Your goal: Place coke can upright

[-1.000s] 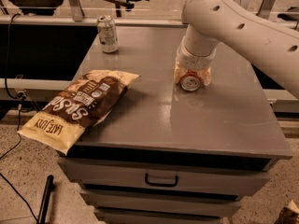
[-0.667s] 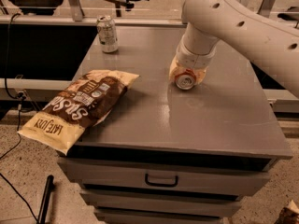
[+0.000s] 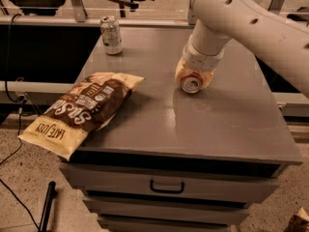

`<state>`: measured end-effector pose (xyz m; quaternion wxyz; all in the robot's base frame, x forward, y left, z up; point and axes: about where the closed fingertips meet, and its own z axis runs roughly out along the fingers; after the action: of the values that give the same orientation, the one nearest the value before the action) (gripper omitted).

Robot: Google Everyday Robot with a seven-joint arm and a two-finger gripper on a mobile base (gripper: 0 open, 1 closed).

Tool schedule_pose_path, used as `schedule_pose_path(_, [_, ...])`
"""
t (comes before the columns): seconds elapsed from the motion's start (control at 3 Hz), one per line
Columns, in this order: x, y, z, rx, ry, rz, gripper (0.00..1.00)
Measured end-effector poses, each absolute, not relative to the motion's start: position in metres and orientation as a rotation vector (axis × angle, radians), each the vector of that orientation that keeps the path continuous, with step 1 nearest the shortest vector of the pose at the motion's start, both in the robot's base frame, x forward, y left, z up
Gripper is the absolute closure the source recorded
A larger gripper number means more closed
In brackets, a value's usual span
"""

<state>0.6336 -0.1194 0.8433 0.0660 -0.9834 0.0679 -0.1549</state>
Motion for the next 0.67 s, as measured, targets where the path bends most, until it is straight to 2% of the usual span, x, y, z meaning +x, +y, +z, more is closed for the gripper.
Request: schedule_pose_path(0.67, [0.575, -0.13, 0.915, -2.622, 0.544, -0.242, 1.0])
